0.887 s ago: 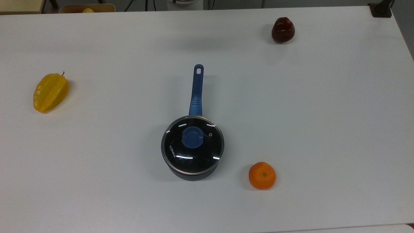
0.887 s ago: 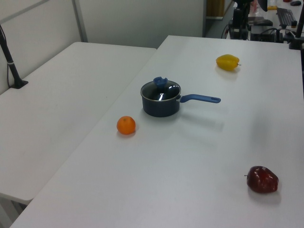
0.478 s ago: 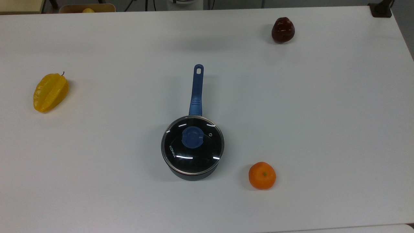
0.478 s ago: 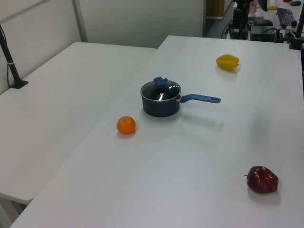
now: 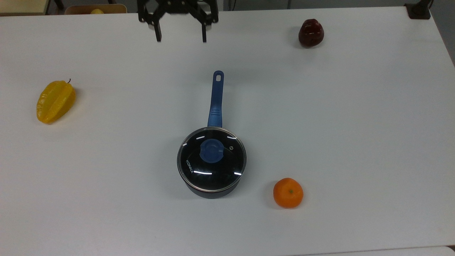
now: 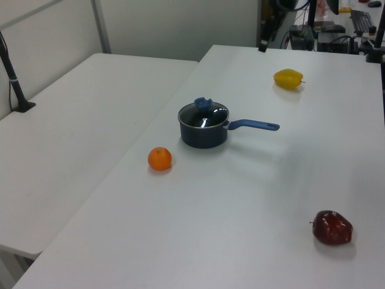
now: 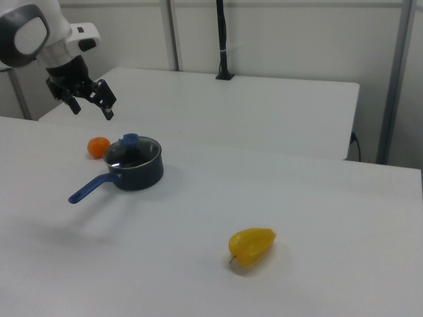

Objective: Open lid
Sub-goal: 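Move the open gripper down over the blue knob of the glass lid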

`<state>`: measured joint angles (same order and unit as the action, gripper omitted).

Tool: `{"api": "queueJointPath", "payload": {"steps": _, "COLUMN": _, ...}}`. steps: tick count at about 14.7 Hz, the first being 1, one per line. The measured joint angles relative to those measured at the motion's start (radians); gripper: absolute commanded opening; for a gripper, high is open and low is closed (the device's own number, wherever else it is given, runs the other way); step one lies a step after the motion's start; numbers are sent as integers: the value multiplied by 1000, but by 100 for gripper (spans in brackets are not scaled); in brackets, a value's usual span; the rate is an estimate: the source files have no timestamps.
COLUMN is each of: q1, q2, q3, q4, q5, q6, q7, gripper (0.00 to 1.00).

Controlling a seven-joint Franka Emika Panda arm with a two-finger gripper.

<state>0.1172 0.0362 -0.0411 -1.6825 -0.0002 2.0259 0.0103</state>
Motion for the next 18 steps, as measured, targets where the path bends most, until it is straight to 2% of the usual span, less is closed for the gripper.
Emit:
{"api": "queueJointPath", "payload": {"steps": 2, "q1": 3, "q2": 53, "q3": 21, "q4": -22, "q5": 1, "q6": 174, "q7": 5, "gripper": 100}}
{"api": "queueJointPath", "payload": {"steps": 5, "q1": 8, "q2": 123, "q3": 40, "q4": -102, "q5": 1, "q6": 467, "q7": 9, "gripper": 100}}
{"api": "queueJointPath", "payload": {"steps": 9, "q1": 19, "q2": 221, "q3": 42, "q4": -154, "q5": 1, "q6": 732, "q7": 10, "gripper": 100}}
{"api": "queueJointPath", "payload": {"steps": 13, "q1": 20, "q2": 304, "q3": 42, "q4": -155, "q5": 0, "q6": 864, "q7": 57, "gripper": 100}}
{"api": "queueJointPath", "payload": {"steps": 18, "q1": 20, "q2": 351, "q3": 42, "q4": -129, "q5": -3, "q6": 871, "q7": 62, "gripper": 97}}
